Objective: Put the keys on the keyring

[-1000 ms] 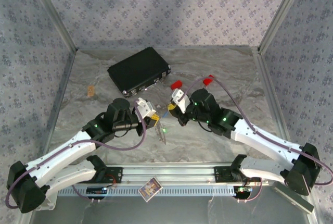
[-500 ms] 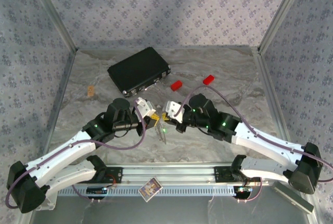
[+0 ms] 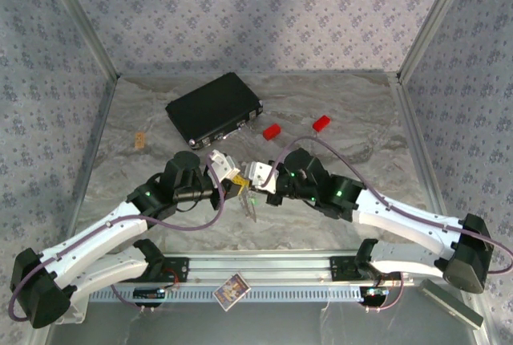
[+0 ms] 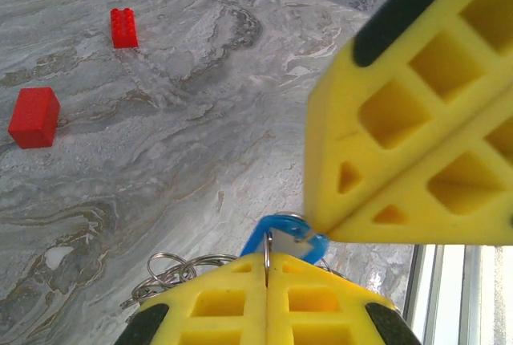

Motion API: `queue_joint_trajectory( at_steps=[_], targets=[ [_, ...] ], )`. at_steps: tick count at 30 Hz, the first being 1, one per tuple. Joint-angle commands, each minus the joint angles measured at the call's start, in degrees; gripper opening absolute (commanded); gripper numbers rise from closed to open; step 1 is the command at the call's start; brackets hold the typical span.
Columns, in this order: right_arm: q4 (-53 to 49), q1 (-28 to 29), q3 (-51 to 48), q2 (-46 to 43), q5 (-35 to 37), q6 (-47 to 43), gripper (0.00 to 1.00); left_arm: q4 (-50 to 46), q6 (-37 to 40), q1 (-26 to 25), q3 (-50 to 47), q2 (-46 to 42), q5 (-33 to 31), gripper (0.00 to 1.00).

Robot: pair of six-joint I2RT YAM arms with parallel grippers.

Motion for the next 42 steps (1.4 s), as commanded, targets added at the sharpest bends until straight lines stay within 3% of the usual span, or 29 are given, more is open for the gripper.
queue_joint_trajectory(
  at_steps=[1, 42],
  targets=[
    [1.24, 0.52, 1.06, 0.36, 2.78, -1.76, 0.0, 3.17, -0.22, -0.36, -0.06, -1.24, 1.83, 0.0],
    [-0.99, 0.63, 0.04, 0.28, -0.89, -2.07, 0.0, 5.23, 0.78, -0.36, -1.73, -1.85, 3.03, 0.0]
  ],
)
